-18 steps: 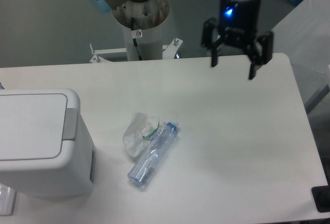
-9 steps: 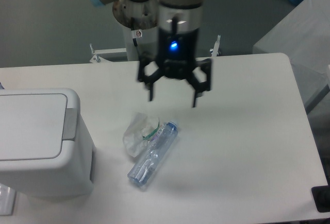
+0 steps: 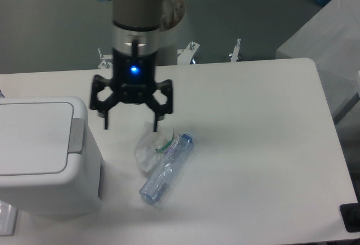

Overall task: Open the trash can
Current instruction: 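Lower the gripper fingers onto the edge of the trash can lid, then push the lid open with the gripper fingers and raise the gripper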

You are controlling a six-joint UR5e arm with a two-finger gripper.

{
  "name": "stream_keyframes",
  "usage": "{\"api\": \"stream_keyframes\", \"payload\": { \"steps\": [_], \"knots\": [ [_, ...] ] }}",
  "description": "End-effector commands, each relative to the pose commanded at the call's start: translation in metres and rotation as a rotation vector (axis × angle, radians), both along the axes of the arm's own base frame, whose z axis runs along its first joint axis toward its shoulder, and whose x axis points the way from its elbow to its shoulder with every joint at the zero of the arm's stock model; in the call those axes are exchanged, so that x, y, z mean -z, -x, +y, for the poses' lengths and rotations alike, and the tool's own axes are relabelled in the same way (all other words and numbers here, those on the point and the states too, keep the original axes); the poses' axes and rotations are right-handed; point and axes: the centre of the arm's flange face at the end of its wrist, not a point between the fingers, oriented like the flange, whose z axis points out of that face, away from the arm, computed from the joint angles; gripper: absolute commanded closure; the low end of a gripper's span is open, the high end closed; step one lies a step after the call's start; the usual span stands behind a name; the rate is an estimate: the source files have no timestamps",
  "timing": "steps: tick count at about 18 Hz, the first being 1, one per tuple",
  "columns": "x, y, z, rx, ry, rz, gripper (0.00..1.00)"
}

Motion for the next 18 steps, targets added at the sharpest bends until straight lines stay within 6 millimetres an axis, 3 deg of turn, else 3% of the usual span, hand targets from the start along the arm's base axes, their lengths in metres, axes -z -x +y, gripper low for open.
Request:
{"api": "stream_keyframes", "payload": {
  "steps": [4,18],
  "knots": [
    [0.012,-0.013,0.018,0.029,-0.008,0.002,0.0],
    [0.03,-0.013,0.019,0.042,0.015,-0.002,0.0]
  ]
}}
